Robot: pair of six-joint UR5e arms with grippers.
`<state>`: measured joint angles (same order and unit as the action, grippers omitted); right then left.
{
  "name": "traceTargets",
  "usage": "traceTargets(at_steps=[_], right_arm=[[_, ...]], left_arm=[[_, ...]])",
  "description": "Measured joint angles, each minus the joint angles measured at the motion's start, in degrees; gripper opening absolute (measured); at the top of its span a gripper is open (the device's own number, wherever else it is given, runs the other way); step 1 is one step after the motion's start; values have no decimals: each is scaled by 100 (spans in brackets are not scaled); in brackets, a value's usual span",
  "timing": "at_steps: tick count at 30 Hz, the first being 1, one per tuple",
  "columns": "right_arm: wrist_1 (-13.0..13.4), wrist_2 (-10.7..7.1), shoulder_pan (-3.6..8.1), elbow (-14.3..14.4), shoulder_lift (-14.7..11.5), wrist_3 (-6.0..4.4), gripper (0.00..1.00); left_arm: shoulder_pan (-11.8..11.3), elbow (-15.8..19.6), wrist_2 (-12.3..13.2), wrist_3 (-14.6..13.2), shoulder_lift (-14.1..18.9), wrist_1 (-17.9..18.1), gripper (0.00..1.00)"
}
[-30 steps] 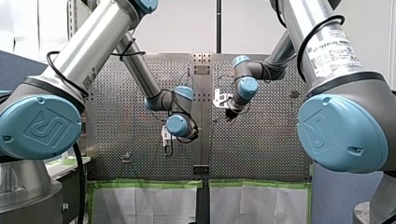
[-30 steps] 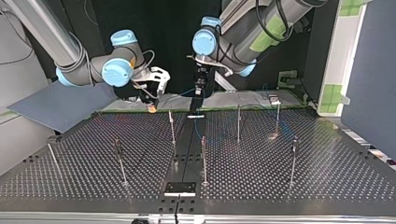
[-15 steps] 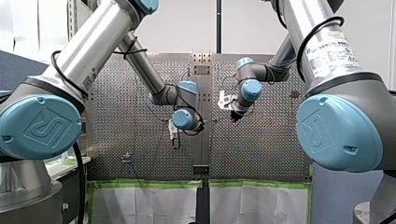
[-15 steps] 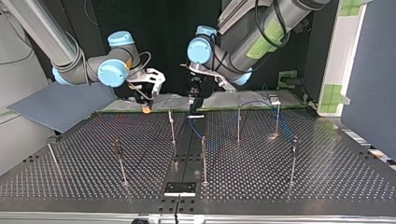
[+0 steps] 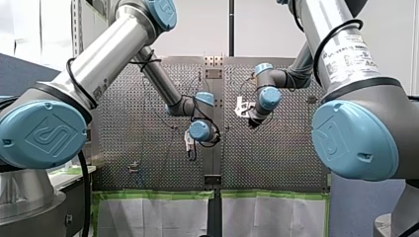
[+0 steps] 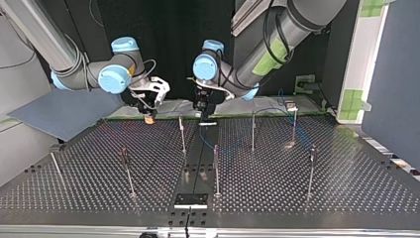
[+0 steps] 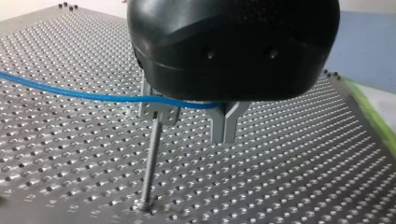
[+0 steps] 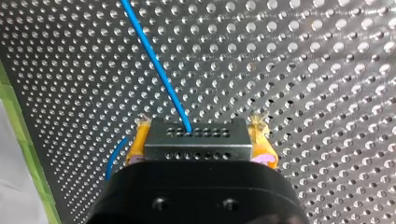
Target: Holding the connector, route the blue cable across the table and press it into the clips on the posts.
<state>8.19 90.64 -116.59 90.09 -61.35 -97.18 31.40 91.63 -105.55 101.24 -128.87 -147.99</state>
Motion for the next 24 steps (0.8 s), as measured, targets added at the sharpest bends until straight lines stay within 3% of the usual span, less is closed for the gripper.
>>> traceTargets(at_steps=[13,24], right_arm=[[431,-55,241,-4,118,-98,0],[535,-132,397,-51,195,-115,0]], left_arm=[[-158,-365,13,7,-25,-209,0],[-348,-737,169,11,-27,-443,3]])
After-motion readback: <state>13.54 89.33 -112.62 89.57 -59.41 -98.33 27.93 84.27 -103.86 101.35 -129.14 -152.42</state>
